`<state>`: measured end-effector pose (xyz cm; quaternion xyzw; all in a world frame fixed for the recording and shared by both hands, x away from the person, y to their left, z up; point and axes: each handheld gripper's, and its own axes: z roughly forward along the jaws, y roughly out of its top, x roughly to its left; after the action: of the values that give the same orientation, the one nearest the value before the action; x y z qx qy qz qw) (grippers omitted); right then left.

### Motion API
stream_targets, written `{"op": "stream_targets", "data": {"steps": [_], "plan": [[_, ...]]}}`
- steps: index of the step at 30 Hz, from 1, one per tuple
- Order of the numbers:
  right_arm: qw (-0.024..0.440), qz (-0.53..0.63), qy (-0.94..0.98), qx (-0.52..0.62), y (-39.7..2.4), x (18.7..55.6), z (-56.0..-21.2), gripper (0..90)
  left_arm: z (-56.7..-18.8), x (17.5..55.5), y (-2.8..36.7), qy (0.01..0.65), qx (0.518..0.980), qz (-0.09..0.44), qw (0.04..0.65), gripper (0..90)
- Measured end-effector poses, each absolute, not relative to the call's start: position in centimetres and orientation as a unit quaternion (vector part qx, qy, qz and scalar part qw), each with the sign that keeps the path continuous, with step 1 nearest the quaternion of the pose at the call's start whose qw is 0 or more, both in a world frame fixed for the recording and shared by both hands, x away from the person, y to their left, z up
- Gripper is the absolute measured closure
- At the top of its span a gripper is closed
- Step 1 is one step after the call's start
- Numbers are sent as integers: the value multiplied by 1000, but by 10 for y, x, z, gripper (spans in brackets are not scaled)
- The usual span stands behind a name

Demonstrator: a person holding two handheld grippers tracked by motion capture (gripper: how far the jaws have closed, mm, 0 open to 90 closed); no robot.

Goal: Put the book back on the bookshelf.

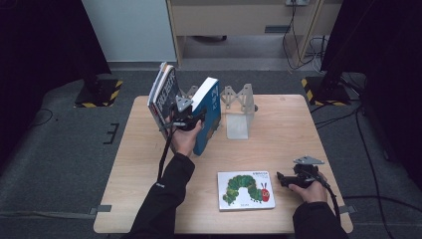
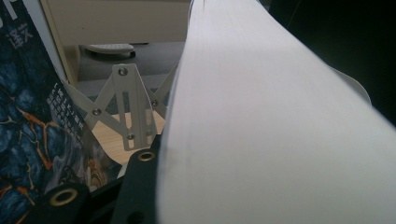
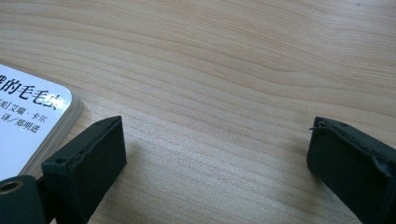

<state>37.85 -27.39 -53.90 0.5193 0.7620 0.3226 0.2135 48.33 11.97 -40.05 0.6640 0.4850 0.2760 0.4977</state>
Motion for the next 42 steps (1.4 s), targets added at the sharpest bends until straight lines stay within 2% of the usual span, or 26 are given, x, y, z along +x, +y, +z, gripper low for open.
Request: {"op": "stream_targets", "data": {"steps": [9,20,32,42], "plan": [[213,322,764,517,-274,379,-539,46,-403,495,107,490,655,281,502,592],[214,322,764,516,-274,379,-539,45,-411,482,113,477,665,266,509,556],[213,322,764,517,-274,379,-539,44,-411,477,108,492,654,281,502,583],[212,321,765,517,-274,379,-539,43,-409,491,97,504,648,281,497,591]]}}
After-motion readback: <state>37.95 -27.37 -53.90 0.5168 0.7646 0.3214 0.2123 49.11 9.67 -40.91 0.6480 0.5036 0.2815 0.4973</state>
